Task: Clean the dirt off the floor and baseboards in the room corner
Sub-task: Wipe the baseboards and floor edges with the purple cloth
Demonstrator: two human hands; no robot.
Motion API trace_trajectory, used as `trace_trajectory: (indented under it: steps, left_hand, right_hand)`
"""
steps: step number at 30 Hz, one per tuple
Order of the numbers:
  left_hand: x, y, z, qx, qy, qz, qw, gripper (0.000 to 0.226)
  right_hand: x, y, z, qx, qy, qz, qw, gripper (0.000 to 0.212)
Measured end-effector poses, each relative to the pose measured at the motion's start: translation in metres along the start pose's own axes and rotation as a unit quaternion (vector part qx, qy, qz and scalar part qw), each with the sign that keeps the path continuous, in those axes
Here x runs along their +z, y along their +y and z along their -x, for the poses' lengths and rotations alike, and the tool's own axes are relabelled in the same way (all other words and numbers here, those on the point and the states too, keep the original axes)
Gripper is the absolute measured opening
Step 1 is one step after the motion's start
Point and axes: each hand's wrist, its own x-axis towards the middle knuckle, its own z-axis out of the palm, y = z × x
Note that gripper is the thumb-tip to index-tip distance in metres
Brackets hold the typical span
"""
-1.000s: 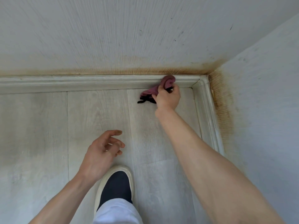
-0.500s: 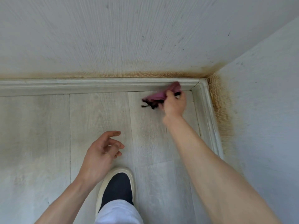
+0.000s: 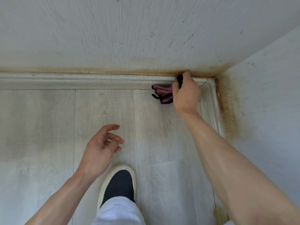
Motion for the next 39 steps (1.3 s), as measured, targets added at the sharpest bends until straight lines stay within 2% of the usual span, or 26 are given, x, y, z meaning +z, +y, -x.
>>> trace_trajectory:
  steps: [2, 4, 6, 7, 9, 11, 12, 13, 15, 16, 18, 20, 22, 24, 26, 28, 29, 30, 33, 35, 36, 39]
  left_hand:
    - [0.001, 0.001, 0.002, 0.001, -0.005, -0.004, 1.0, 0.038]
    - [0.005, 0.003, 0.004, 0.006, -0.009, -0.005, 1.0, 0.038]
    - [0.008, 0.001, 0.006, 0.008, -0.016, -0.006, 1.0, 0.038]
    - [0.008, 0.001, 0.007, 0.01, -0.015, -0.006, 1.0, 0.038]
    - [0.009, -0.001, 0.008, 0.01, -0.017, -0.007, 1.0, 0.037]
    - [0.01, -0.001, 0.011, 0.008, -0.015, -0.009, 1.0, 0.037]
    - [0.01, -0.001, 0.013, 0.007, -0.013, -0.009, 1.0, 0.037]
    - [0.009, -0.002, 0.014, 0.006, -0.013, -0.009, 1.0, 0.037]
    - [0.005, -0.004, 0.017, 0.002, -0.008, -0.008, 1.0, 0.037]
    - [0.002, -0.005, 0.018, 0.0, -0.005, -0.006, 1.0, 0.037]
    - [-0.004, -0.008, 0.018, -0.004, 0.004, 0.003, 1.0, 0.038]
    - [-0.01, -0.006, 0.018, -0.002, 0.015, 0.007, 1.0, 0.038]
    - [-0.011, -0.004, 0.016, -0.002, 0.02, 0.013, 1.0, 0.038]
    - [-0.008, -0.002, 0.015, -0.005, 0.018, 0.017, 1.0, 0.038]
    - [-0.001, -0.001, 0.014, -0.009, 0.008, 0.021, 1.0, 0.038]
    - [0.001, 0.0, 0.016, -0.008, 0.0, 0.017, 1.0, 0.038]
    - [0.0, -0.001, 0.017, -0.008, -0.001, 0.013, 1.0, 0.037]
    - [-0.002, -0.003, 0.017, -0.009, 0.003, 0.012, 1.0, 0.037]
    - [-0.009, -0.007, 0.017, -0.014, 0.019, 0.006, 1.0, 0.037]
    - [-0.013, -0.01, 0.018, -0.015, 0.02, -0.001, 1.0, 0.038]
    - [-0.014, -0.01, 0.018, -0.015, 0.016, -0.002, 1.0, 0.039]
    - [-0.014, -0.007, 0.017, -0.008, 0.017, -0.002, 1.0, 0.038]
  right_hand:
    - [-0.014, 0.025, -0.008, 0.0, -0.007, 0.019, 1.0, 0.019]
    - [-0.019, 0.033, -0.016, 0.103, 0.042, -0.016, 0.994, 0.02]
    - [-0.003, 0.011, -0.011, 0.18, 0.064, -0.06, 0.98, 0.019]
    - [0.011, -0.01, -0.006, 0.172, 0.059, -0.1, 0.978, 0.017]
    - [0.032, -0.053, 0.015, 0.091, 0.03, -0.18, 0.979, 0.013]
    - [0.042, -0.074, 0.037, -0.007, -0.052, -0.219, 0.974, 0.009]
    - [0.039, -0.077, 0.045, -0.022, -0.077, -0.231, 0.97, 0.008]
    - [0.04, -0.069, 0.047, -0.001, -0.072, -0.243, 0.967, 0.009]
    - [0.04, -0.038, 0.042, 0.136, -0.012, -0.28, 0.95, 0.015]
    - [0.038, -0.018, 0.033, 0.236, 0.03, -0.317, 0.918, 0.021]
    - [0.03, 0.011, 0.007, 0.406, 0.098, -0.41, 0.811, 0.033]
    - [0.031, 0.004, -0.018, 0.485, 0.132, -0.484, 0.716, 0.041]
    - [0.037, -0.044, -0.025, 0.505, 0.118, -0.513, 0.684, 0.036]
    - [0.054, -0.105, -0.004, 0.499, 0.08, -0.53, 0.681, 0.027]
    - [0.065, -0.144, 0.025, 0.453, 0.016, -0.563, 0.691, 0.02]
    - [0.062, -0.149, 0.042, 0.424, -0.075, -0.585, 0.687, 0.018]
    - [0.057, -0.139, 0.042, 0.421, -0.094, -0.597, 0.676, 0.019]
    - [0.05, -0.123, 0.037, 0.429, -0.08, -0.602, 0.669, 0.021]
    - [0.029, -0.061, 0.002, 0.507, 0.055, -0.573, 0.642, 0.025]
    - [0.018, -0.046, -0.018, 0.564, 0.114, -0.526, 0.626, 0.043]
    - [0.014, -0.056, -0.023, 0.575, 0.118, -0.518, 0.622, 0.048]
    - [0.036, -0.133, -0.014, 0.559, 0.058, -0.529, 0.637, 0.05]
